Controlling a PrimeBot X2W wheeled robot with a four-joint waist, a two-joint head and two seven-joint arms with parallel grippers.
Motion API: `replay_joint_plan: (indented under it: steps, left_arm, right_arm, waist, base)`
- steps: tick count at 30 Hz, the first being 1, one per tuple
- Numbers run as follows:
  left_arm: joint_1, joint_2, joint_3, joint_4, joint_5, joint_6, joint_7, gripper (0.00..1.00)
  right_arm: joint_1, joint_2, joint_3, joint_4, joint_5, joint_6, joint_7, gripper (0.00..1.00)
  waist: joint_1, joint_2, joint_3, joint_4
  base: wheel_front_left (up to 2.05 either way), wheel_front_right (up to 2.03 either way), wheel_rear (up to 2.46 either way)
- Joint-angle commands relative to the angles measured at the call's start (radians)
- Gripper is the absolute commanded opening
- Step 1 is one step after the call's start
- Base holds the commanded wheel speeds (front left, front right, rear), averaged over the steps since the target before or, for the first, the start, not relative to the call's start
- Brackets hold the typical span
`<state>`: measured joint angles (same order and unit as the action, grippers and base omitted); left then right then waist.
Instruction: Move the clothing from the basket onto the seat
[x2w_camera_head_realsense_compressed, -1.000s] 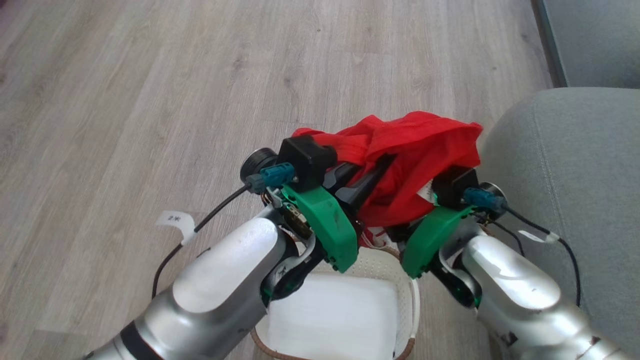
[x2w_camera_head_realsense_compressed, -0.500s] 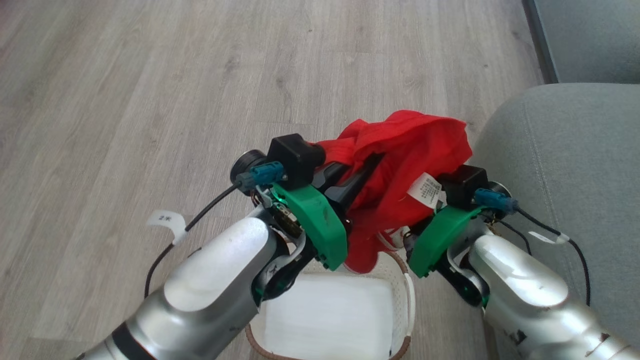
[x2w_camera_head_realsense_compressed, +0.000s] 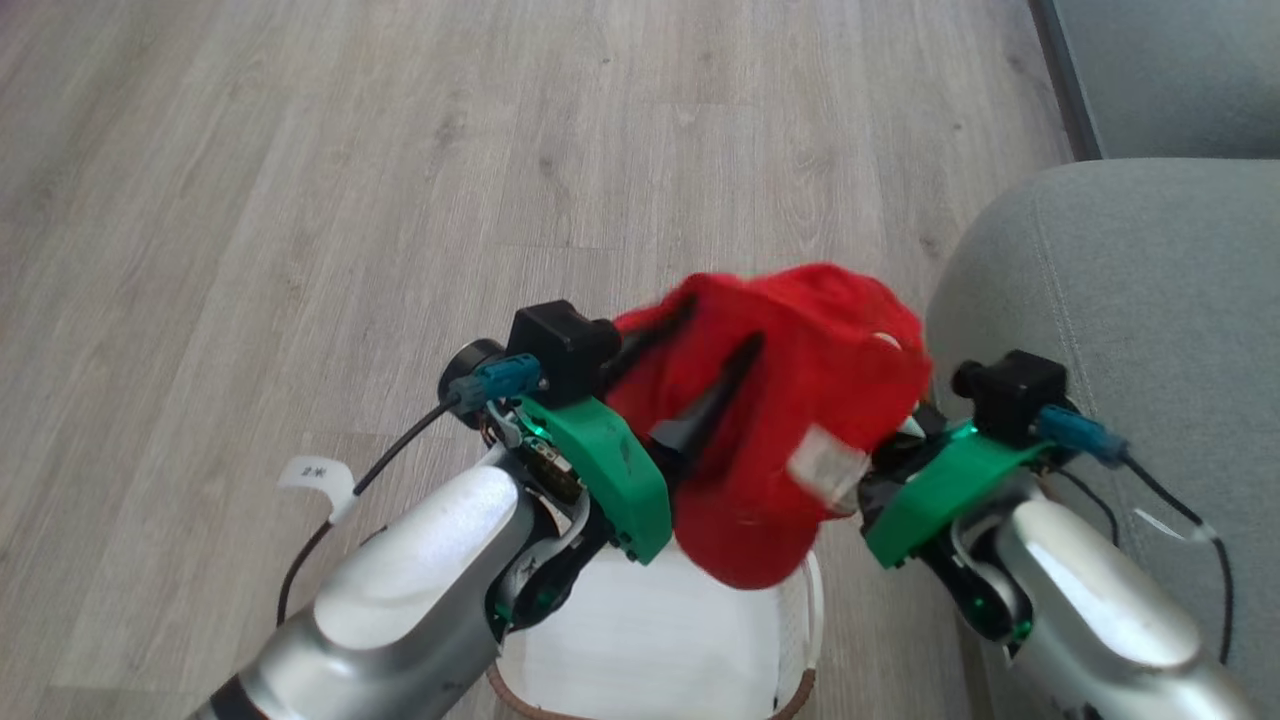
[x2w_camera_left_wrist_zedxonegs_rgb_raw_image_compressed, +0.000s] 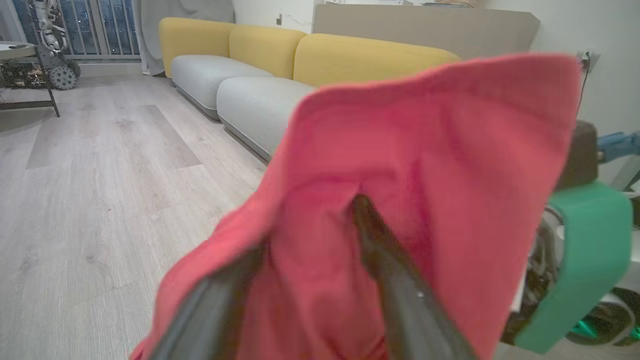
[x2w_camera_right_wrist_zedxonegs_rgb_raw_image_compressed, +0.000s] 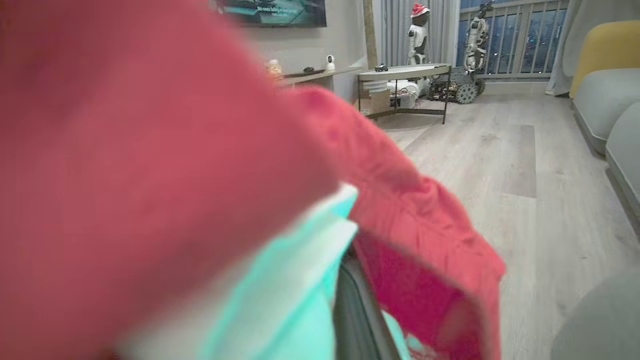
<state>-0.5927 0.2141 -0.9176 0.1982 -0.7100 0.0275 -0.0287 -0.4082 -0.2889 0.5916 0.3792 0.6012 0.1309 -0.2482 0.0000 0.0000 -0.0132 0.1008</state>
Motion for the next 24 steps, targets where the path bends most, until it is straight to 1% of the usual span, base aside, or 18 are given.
replay_joint_plan:
  steps: [1, 6, 11, 17, 24]
  left_arm:
    - [-0.043, 0.019, 0.051, -0.034, -0.008, 0.005, -0.009, 1.00]
    - [-0.023, 0.028, 0.047, -0.036, -0.010, 0.012, -0.014, 1.00]
    - [-0.011, 0.039, 0.047, -0.038, -0.010, 0.019, -0.018, 1.00]
    - [-0.007, 0.048, 0.041, -0.050, -0.001, 0.022, -0.026, 1.00]
    - [-0.017, 0.054, 0.036, -0.059, 0.018, 0.022, -0.048, 1.00]
  right_arm:
    - [-0.003, -0.012, -0.027, -0.054, -0.015, 0.000, -0.013, 0.00]
    - [0.038, -0.016, -0.090, -0.099, -0.044, 0.000, -0.013, 0.00]
    - [0.063, -0.023, -0.124, -0.124, -0.056, 0.000, -0.013, 0.00]
    - [0.092, -0.037, -0.186, -0.178, -0.071, 0.000, -0.013, 0.00]
    - [0.113, -0.058, -0.247, -0.247, -0.089, 0.000, -0.014, 0.00]
  waist:
    - [0.0000, 0.0000, 0.001, -0.004]
    - [0.0000, 0.0000, 0.002, -0.021]
    - [0.0000, 0.0000, 0.006, -0.047]
    - [0.0000, 0.0000, 0.017, -0.113]
    - [0.0000, 0.0000, 0.033, -0.215]
  base:
    - [0.00, 0.00, 0.00]
    - [0.00, 0.00, 0.00]
    - [0.00, 0.00, 0.00]
    - [0.00, 0.00, 0.00]
    - [0.00, 0.00, 0.00]
